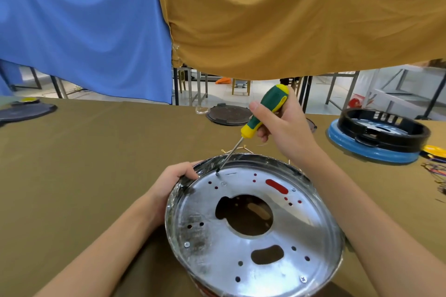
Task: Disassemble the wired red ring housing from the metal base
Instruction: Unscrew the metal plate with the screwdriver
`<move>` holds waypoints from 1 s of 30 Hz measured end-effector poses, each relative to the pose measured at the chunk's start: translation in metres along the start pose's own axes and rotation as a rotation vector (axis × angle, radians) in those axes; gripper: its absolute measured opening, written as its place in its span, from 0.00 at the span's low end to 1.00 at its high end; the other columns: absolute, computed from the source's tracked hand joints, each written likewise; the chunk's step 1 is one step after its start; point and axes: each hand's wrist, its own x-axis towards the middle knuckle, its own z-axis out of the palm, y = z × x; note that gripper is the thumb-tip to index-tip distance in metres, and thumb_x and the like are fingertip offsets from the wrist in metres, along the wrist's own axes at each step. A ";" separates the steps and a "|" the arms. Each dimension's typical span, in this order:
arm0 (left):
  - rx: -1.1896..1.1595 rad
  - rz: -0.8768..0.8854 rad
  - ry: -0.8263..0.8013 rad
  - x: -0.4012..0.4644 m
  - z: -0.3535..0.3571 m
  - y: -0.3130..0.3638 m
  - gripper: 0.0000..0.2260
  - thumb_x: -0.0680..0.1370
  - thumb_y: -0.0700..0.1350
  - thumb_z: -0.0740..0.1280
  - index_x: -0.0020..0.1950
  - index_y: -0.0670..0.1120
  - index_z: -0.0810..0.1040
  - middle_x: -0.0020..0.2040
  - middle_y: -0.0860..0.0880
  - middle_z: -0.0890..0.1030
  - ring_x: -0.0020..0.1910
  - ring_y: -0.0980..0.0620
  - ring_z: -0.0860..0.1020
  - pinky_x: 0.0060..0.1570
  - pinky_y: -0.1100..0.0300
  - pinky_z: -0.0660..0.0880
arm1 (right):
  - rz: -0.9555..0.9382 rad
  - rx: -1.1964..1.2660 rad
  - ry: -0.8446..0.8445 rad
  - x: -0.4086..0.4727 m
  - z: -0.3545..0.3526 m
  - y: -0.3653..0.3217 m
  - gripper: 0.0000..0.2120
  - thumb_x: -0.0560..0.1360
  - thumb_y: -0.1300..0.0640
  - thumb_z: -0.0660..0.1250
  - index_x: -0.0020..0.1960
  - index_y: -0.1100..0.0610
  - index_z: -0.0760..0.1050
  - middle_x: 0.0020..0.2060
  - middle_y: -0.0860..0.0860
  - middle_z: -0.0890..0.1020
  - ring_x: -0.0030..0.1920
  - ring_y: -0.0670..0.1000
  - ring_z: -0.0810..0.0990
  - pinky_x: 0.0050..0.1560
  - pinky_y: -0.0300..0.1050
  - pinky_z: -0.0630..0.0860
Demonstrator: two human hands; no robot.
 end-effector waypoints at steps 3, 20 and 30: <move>-0.127 0.017 0.016 -0.004 0.009 0.005 0.23 0.75 0.29 0.51 0.38 0.42 0.84 0.33 0.45 0.82 0.28 0.52 0.80 0.26 0.68 0.74 | -0.015 -0.002 -0.013 0.000 0.001 0.001 0.11 0.79 0.53 0.69 0.50 0.52 0.66 0.33 0.49 0.81 0.29 0.48 0.78 0.28 0.43 0.77; -0.162 0.050 0.023 -0.002 0.004 -0.001 0.16 0.71 0.34 0.57 0.39 0.42 0.84 0.41 0.41 0.78 0.38 0.46 0.76 0.34 0.62 0.75 | -0.033 -0.108 -0.157 0.006 -0.002 -0.013 0.14 0.78 0.53 0.70 0.53 0.49 0.64 0.41 0.56 0.77 0.31 0.44 0.77 0.31 0.36 0.75; 0.064 0.020 0.041 0.013 -0.003 0.005 0.27 0.69 0.29 0.54 0.48 0.53 0.87 0.45 0.49 0.87 0.45 0.51 0.84 0.39 0.63 0.79 | -0.207 -0.710 -0.313 0.038 0.029 -0.060 0.21 0.75 0.39 0.69 0.55 0.54 0.69 0.35 0.47 0.75 0.30 0.44 0.71 0.29 0.34 0.67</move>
